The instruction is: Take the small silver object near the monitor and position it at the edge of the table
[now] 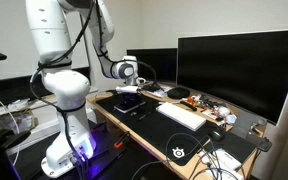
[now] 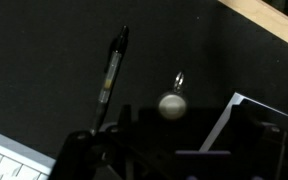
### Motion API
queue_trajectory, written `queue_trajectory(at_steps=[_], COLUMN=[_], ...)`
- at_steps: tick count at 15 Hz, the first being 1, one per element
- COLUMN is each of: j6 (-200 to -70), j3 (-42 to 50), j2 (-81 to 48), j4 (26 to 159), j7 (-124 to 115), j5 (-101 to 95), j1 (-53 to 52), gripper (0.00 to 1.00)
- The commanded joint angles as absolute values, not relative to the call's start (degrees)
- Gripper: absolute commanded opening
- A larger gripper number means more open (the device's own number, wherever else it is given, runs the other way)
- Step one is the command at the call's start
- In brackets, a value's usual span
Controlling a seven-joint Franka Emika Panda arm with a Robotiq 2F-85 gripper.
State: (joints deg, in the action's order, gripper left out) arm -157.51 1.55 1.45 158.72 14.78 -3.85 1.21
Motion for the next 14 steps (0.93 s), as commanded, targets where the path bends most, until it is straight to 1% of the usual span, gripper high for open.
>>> queue_trajectory(at_steps=[1, 8, 14], j6=[-157.30, -155.95, -153.66], j3=[2.67, 6.22, 8.89], j2=[6.21, 11.42, 12.62], j4=[159.98, 159.61, 157.36], j7=[18.33, 18.97, 18.63], j5=[-0.57, 2.52, 2.46], j1=[1.63, 1.60, 1.74], gripper=[1.00, 1.00, 1.00])
